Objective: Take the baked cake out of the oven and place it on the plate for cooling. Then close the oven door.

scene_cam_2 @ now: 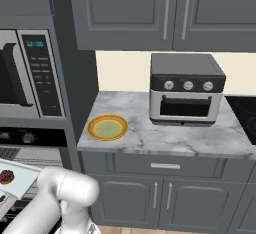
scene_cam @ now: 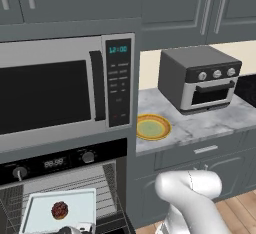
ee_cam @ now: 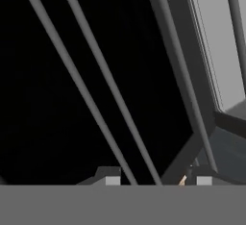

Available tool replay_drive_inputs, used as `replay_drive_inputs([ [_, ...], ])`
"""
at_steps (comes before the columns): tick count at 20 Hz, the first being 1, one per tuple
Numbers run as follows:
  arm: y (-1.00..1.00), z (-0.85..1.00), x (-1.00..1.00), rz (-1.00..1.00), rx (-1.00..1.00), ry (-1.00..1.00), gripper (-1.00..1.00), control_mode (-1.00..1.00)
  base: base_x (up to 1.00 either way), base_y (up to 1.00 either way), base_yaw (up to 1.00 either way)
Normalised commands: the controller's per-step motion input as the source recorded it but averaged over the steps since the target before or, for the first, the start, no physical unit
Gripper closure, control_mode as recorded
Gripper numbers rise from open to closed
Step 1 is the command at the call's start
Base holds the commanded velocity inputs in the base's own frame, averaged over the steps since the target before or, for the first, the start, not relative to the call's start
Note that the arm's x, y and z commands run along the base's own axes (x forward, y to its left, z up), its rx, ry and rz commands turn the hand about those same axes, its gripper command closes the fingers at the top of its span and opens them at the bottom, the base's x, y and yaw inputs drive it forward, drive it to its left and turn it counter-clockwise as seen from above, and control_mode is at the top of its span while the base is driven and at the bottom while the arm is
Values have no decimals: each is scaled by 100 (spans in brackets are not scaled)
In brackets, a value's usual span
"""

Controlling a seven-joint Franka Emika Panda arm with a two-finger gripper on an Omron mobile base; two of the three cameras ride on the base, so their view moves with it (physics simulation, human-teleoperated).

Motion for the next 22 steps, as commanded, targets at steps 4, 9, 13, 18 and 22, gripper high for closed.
replay_drive_inputs([
  [4,9,-39,-78,0,0,10,100,-100,0,0,0],
  [9,10,-36,-72,0,-1,10,100,-100,0,0,0],
  [13,11,-3,-45,-6,0,-9,100,-100,0,0,0],
  [18,1,12,-32,-10,0,-22,100,-100,0,0,0],
  [22,0,44,-2,-14,0,-24,100,-100,0,0,0],
])
